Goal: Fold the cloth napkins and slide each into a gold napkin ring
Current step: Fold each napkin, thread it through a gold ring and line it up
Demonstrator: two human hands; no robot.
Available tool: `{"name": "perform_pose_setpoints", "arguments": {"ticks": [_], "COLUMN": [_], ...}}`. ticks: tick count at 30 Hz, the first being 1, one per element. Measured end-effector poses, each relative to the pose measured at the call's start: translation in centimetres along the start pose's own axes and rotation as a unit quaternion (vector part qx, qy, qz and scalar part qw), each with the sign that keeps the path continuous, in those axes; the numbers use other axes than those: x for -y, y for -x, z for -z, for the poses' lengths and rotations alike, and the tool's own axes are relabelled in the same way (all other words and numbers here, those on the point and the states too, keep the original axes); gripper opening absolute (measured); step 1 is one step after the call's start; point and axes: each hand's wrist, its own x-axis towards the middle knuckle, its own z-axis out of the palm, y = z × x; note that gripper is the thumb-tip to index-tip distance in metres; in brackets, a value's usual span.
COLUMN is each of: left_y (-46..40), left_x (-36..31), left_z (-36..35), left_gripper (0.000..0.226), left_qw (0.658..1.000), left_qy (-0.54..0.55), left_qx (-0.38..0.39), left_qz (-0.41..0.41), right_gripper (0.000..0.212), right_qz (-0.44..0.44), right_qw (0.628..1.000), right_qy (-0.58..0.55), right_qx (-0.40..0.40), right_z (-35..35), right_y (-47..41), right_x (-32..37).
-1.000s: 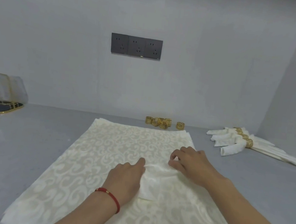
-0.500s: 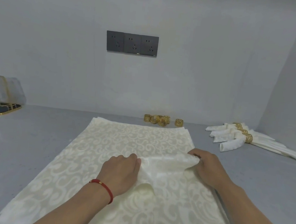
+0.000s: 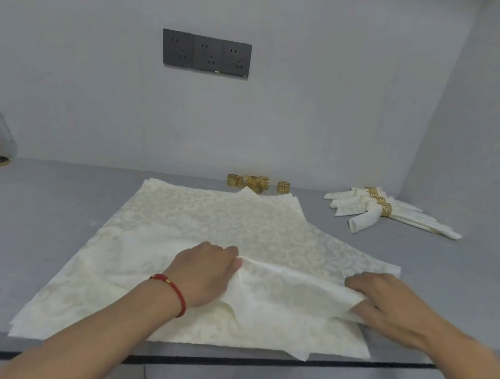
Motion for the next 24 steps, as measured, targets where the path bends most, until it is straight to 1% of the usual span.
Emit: {"name": "perform_pose_setpoints", "arguments": {"ticks": [2, 4, 6, 8, 10, 11, 12, 13, 14, 15, 16, 18, 19, 20, 21, 22, 23, 24], "left_y": [1.4, 2.7, 3.9, 4.7, 5.1, 5.3, 5.5, 5.9, 6.3, 6.9, 7.7, 9.0, 9.2, 9.3, 9.3, 9.2, 9.1, 8.9], "left_x": [1.8, 3.4, 4.4, 4.8, 5.1, 5.3, 5.4, 5.7, 5.7, 5.6, 5.2, 4.7, 4.7, 4.7, 4.8, 5.0, 5.1, 5.1], "left_z": [1.1, 1.8, 1.8, 1.4, 1.3, 1.3, 1.2, 0.9, 0.4, -0.3, -0.8, -2.3, -2.8, -3.3, -3.5, -3.4, -3.2, -2.9], "left_gripper": [0.039, 0.045, 0.049, 0.047, 0.034, 0.025, 0.017, 0.014, 0.019, 0.026, 0.033, 0.052, 0.062, 0.065, 0.056, 0.042, 0.033, 0.029], "left_qw": [0.998, 0.994, 0.992, 0.987, 0.978, 0.976, 0.98, 0.987, 0.99, 0.984, 0.975, 0.971, 0.972, 0.974, 0.974, 0.973, 0.972, 0.97], "left_qy": [0.053, 0.107, 0.125, 0.159, 0.209, 0.216, 0.198, 0.157, 0.103, 0.056, 0.042, 0.036, 0.026, 0.019, 0.022, 0.039, 0.06, 0.094], "left_qx": [0.018, 0.019, 0.015, 0.01, 0.02, 0.025, 0.021, -0.01, -0.066, -0.115, -0.134, -0.103, -0.082, -0.072, -0.078, -0.089, -0.092, -0.099], "left_qz": [0.004, 0.002, -0.008, -0.013, -0.006, -0.011, -0.021, -0.041, -0.076, -0.126, -0.171, -0.213, -0.218, -0.216, -0.212, -0.211, -0.208, -0.201], "right_gripper": [0.03, 0.041, 0.038, 0.041, 0.042, 0.04, 0.037, 0.035, 0.035, 0.038, 0.043, 0.046, 0.045, 0.044, 0.047, 0.052, 0.058, 0.062], "right_qz": [0.029, 0.076, 0.121, 0.119, 0.088, 0.074, 0.064, 0.06, 0.058, 0.055, 0.048, 0.036, 0.031, 0.028, 0.037, 0.053, 0.079, 0.098], "right_qw": [0.999, 0.994, 0.979, 0.964, 0.959, 0.962, 0.967, 0.973, 0.979, 0.984, 0.988, 0.991, 0.991, 0.991, 0.99, 0.989, 0.985, 0.982], "right_qy": [-0.027, -0.076, -0.147, -0.213, -0.246, -0.243, -0.228, -0.204, -0.169, -0.141, -0.114, -0.086, -0.087, -0.09, -0.104, -0.112, -0.127, -0.139], "right_qx": [-0.009, -0.032, -0.067, -0.102, -0.106, -0.101, -0.094, -0.094, -0.096, -0.096, -0.098, -0.099, -0.1, -0.095, -0.088, -0.085, -0.084, -0.085], "right_z": [-0.6, -1.3, -2.2, -2.6, -2.3, -2.1, -2.1, -2.2, -2.4, -2.9, -3.3, -4.1, -4.4, -4.6, -5.0, -5.2, -5.3, -5.2], "right_y": [0.3, 0.4, 0.4, 0.0, -0.4, -0.7, -1.1, -1.6, -2.2, -2.9, -3.5, -4.7, -5.2, -5.5, -5.9, -6.0, -5.9, -5.7], "right_x": [2.6, 5.3, 7.2, 8.0, 8.3, 8.3, 8.3, 8.1, 7.8, 7.5, 7.3, 7.1, 7.0, 7.1, 6.9, 6.8, 6.6, 6.6]}}
